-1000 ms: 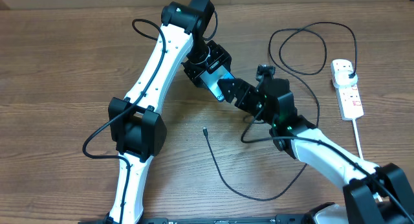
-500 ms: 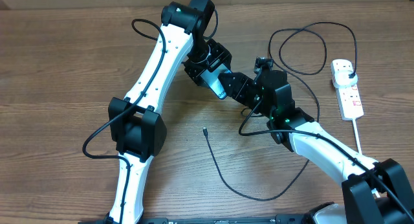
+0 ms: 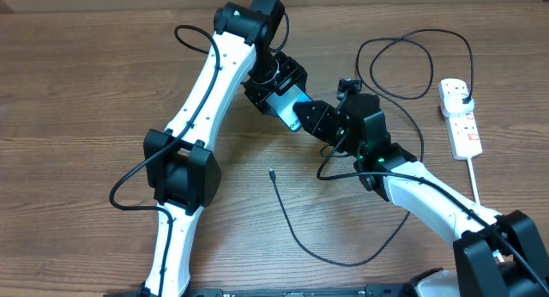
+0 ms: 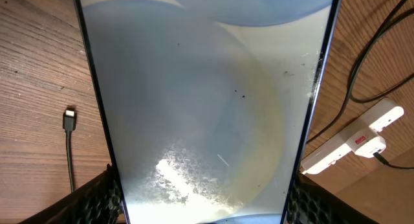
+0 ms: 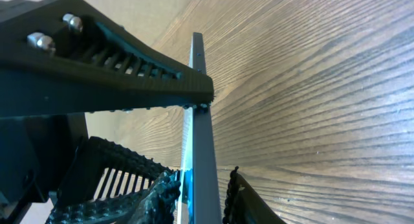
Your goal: Plug charger to phone and switch on socket
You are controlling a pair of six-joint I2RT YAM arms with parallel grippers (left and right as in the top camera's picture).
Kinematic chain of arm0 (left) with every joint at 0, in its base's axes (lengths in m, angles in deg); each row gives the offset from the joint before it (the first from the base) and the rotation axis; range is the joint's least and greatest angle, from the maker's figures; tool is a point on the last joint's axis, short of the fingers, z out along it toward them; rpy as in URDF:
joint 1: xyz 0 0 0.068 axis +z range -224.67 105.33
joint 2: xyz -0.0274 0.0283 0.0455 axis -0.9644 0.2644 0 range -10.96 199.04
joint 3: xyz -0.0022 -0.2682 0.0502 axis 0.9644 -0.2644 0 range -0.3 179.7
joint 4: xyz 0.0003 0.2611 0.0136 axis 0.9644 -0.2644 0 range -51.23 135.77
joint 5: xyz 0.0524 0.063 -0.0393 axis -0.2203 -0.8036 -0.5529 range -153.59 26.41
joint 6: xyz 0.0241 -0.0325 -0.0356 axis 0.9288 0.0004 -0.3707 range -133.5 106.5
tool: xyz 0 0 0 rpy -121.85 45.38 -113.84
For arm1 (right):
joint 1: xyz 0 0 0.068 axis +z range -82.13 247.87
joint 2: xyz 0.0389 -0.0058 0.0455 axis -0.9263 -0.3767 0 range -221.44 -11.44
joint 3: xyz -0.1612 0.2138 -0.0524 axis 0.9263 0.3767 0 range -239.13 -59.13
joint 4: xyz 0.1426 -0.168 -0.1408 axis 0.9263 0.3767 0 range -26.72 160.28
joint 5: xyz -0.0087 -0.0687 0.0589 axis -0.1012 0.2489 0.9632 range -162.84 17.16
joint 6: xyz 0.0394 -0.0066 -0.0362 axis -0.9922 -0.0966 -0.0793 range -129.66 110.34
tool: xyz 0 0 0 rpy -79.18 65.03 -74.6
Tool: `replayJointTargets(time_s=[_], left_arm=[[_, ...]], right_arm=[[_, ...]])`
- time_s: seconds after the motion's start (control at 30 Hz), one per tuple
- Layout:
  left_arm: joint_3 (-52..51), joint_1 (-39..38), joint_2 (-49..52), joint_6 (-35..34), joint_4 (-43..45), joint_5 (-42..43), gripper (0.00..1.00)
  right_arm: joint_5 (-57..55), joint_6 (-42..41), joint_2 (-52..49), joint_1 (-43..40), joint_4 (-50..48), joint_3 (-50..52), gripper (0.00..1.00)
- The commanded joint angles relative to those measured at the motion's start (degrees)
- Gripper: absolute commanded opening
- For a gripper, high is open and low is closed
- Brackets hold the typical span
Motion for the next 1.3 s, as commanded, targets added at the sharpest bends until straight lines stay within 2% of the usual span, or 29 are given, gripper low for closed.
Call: replayJointTargets(time_s=[0.0,0.97,1.03,1.07,1.13,1.17,1.2,1.27], left_arm=[[1.64,-0.11,-0.44,-0.81,0.15,0.13,0.04],[1.64,-0.11,-0.44,-0.79,-0.02,0.04,0.05],[1.64,-0.11,-0.46,-0.79,-0.02,0.04,0.17],[1.64,-0.11,-0.44,-0.79,-0.02,0.07,0.29],[1.64,-0.11,-0.46,-0.52,-0.02,0.09,0.68],[1.64,-0.11,-0.46,-0.35,0.0,0.07,0.78],[1.64,-0.11,-0.46,-0.35,0.0,0.11,0.87],[1.66,0.02,-0.46,-0.07,0.09,0.7,0.96]], right_arm=[[0.28,0.11,-0.22,0.33,0.07,-1.11,0.25],[4.59,0.09,-0.22,0.31,-1.46,-1.11,0.04],[4.57,0.09,-0.22,0.31,-1.46,-1.11,0.04],[4.52,0.09,-0.22,0.31,-1.49,-1.11,0.04],[4.5,0.09,-0.22,0.31,-1.7,-1.11,0.04],[4.44,0.09,-0.22,0.31,-1.9,-1.11,0.04],[4.26,0.09,-0.22,0.31,-1.92,-1.11,0.04],[3.82,0.11,-0.22,0.24,-1.9,-1.11,0.04]])
